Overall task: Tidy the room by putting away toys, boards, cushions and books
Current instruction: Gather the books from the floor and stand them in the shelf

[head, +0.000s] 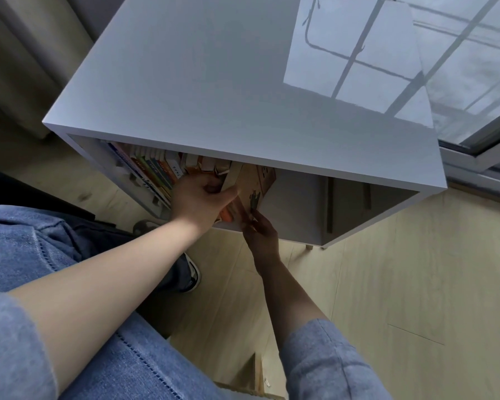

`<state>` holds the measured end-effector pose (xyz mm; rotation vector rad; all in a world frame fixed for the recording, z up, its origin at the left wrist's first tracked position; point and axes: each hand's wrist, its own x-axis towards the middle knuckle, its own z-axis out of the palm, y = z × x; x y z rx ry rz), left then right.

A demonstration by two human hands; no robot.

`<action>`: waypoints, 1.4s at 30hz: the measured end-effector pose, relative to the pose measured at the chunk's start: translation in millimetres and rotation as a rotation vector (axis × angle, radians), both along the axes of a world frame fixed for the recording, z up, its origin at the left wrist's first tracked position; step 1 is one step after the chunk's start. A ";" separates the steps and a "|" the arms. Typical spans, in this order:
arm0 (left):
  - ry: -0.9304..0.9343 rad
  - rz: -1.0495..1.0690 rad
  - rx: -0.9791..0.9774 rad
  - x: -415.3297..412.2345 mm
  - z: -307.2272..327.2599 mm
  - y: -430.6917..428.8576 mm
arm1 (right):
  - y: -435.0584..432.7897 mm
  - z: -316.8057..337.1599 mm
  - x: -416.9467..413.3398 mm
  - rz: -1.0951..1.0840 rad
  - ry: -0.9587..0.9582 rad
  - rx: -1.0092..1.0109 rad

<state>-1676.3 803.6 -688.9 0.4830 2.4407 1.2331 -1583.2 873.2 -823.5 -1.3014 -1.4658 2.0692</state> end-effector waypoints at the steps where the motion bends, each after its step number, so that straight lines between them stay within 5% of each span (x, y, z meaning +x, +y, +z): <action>1: -0.028 -0.014 -0.009 -3.4 -1.2 1.0 | 0.6 -0.8 -0.3 0.007 0.010 -0.018; 9: -0.454 -0.014 0.216 -9.1 0.6 -1.5 | 18.3 11.4 1.8 0.175 0.074 -0.025; 15: -0.430 -0.076 0.072 -14.9 -3.1 0.3 | 12.6 -2.7 -3.3 0.200 -0.130 0.240; 42: -0.244 0.056 0.000 -16.5 -2.7 -3.7 | 17.3 -1.3 -9.4 0.168 -0.125 0.147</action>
